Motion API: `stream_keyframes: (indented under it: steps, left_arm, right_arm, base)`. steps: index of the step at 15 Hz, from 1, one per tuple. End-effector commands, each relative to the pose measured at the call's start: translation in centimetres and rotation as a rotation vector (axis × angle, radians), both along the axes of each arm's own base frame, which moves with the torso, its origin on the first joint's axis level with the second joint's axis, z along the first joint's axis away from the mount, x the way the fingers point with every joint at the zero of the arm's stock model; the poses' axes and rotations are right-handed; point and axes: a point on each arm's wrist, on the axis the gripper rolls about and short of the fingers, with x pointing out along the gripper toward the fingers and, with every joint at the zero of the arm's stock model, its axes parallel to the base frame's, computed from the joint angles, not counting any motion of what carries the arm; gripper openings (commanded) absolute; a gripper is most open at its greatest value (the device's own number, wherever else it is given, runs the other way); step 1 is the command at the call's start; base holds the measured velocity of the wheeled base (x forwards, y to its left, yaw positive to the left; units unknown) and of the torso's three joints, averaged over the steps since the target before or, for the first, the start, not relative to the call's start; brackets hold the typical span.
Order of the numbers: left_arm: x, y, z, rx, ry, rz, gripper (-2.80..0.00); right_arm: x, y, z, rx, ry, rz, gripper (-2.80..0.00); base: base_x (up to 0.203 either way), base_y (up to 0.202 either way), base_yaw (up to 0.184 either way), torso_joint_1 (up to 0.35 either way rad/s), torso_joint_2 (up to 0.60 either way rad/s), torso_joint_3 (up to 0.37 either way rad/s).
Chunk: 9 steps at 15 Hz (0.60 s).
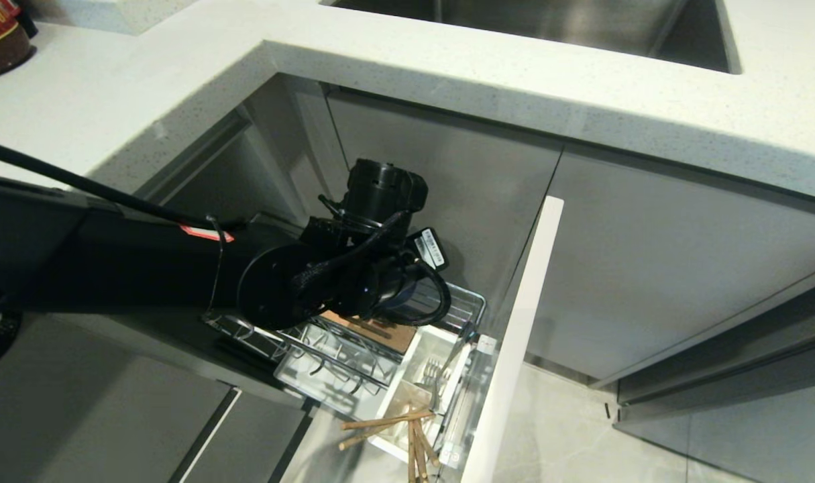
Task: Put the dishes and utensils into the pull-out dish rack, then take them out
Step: Take the bowl out of the cupboard
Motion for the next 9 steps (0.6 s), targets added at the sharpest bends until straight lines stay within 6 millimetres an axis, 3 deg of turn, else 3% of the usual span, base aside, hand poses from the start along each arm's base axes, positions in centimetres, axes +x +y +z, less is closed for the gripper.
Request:
stream_keyframes:
  steps: [1, 4, 9]
  left_arm:
    - [-0.2, -0.1, 0.2, -0.007, -0.004, -0.001, -2.80]
    - [-1.0, 0.3, 1.6, -0.031, -0.031, -0.003, -2.80]
    - [-4.0, 2.2, 6.4, -0.106, -0.133, 0.008, -2.80]
  right_arm:
    - [0.0, 0.0, 0.0, -0.001, 0.000, 0.000, -2.80]
    - [0.0, 0.0, 0.0, -0.001, 0.000, -0.001, -2.80]
    - [0.0, 0.0, 0.0, -0.001, 0.000, 0.001, -2.80]
  base:
    - [0.000, 0.000, 0.000, 0.000, 0.00, 0.000]
    - [0.000, 0.000, 0.000, 0.000, 0.00, 0.000]
    - [0.000, 0.000, 0.000, 0.000, 0.00, 0.000]
